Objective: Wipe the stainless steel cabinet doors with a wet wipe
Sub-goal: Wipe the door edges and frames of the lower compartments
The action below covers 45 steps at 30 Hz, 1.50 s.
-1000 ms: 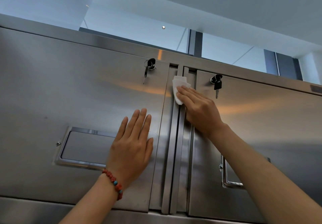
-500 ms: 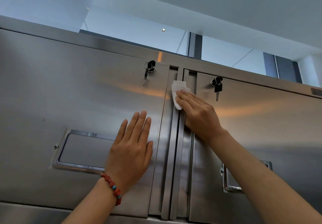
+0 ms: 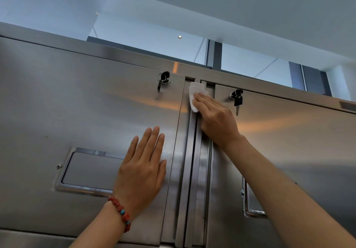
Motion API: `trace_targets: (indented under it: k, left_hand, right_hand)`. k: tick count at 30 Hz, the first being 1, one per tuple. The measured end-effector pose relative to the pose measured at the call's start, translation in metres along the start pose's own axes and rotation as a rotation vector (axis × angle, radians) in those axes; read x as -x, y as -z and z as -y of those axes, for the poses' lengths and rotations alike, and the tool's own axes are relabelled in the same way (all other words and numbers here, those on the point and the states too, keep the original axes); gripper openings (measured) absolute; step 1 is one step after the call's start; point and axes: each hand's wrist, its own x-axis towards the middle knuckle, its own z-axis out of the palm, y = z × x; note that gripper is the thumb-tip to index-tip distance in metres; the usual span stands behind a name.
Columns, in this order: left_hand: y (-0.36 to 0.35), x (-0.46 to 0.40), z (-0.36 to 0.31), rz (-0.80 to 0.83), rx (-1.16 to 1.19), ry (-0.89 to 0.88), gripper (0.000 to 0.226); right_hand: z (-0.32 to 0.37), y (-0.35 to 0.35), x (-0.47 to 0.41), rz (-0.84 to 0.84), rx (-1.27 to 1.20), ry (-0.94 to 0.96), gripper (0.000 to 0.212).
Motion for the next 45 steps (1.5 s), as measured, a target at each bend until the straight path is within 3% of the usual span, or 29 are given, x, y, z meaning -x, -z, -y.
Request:
trace_targets:
  k: [45]
  left_hand:
    - [0.004,0.0,-0.002,0.026,0.005,-0.001,0.055]
  right_hand:
    - [0.062,0.033,0.084,0.14,-0.043,0.079,0.036]
